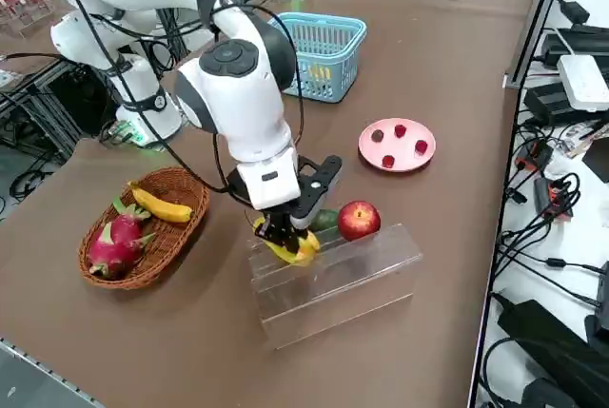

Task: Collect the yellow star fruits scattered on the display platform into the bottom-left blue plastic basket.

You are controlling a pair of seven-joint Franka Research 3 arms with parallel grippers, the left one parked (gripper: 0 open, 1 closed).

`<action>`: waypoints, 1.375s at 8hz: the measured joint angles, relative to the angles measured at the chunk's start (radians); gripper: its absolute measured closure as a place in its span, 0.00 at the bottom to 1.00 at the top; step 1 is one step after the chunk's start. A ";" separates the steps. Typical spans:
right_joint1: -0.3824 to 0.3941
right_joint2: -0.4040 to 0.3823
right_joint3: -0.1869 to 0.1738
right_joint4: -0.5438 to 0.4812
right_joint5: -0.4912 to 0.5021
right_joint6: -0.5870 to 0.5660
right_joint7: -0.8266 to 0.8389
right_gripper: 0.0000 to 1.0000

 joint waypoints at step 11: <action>0.638 -0.334 0.042 -0.039 0.245 -0.677 1.025 0.81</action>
